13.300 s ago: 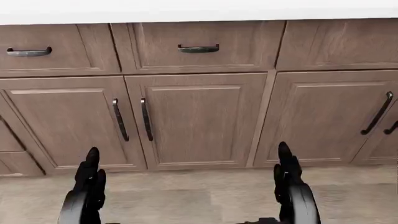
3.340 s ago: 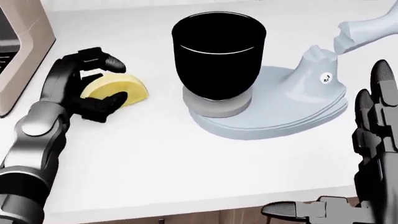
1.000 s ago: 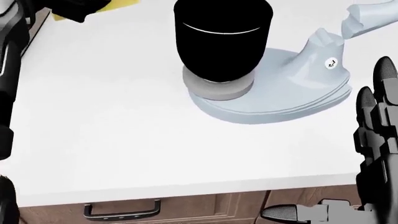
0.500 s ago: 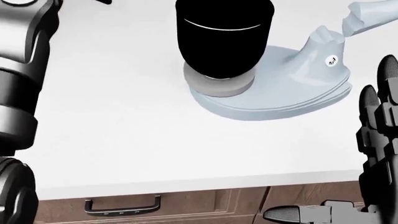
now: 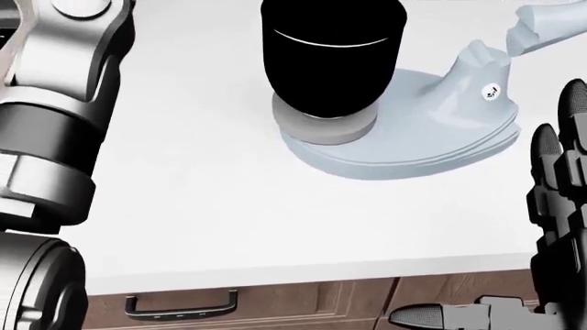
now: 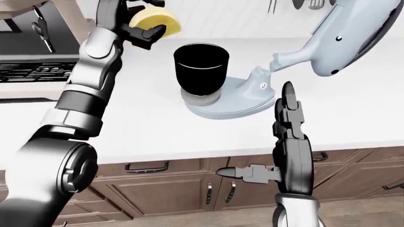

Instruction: Place the cheese in the stand mixer bowl.

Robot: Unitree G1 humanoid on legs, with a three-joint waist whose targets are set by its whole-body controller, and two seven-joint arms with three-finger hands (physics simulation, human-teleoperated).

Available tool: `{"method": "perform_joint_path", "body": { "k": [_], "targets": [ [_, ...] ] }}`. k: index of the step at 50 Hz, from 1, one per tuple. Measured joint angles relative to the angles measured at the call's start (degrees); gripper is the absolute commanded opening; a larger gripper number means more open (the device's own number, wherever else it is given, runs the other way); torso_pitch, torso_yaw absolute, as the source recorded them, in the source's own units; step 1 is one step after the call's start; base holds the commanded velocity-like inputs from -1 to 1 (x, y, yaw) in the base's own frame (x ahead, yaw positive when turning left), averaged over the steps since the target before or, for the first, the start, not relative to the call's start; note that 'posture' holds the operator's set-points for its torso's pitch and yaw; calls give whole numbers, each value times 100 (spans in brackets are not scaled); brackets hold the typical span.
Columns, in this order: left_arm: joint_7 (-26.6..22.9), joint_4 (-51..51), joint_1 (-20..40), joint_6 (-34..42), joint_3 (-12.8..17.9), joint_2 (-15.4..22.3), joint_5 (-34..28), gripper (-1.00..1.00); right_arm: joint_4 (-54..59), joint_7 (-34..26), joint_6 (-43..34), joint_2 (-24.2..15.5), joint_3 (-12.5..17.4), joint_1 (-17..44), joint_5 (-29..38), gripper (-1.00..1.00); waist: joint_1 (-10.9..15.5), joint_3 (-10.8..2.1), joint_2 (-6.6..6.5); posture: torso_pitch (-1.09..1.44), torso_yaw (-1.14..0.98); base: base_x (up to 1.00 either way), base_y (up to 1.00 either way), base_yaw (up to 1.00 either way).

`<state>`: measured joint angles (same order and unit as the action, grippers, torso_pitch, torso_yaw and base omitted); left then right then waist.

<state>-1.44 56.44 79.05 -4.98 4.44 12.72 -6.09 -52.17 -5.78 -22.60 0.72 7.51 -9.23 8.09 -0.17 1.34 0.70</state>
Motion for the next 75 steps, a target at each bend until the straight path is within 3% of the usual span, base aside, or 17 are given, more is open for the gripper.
{"method": "perform_joint_path", "body": {
  "k": [28,75],
  "targets": [
    [252,699,337,-374,-118,-612,-105,-100,-90,-39,-15,17,84,-28,-65,100,-7,2,24,0,0,0,0,0],
    [506,1637,738,-780,-95,-996,-628,-100,-66,-67,75,35,171,-65,-144,100,9,-14,64,0,0,0,0,0]
  ]
}}
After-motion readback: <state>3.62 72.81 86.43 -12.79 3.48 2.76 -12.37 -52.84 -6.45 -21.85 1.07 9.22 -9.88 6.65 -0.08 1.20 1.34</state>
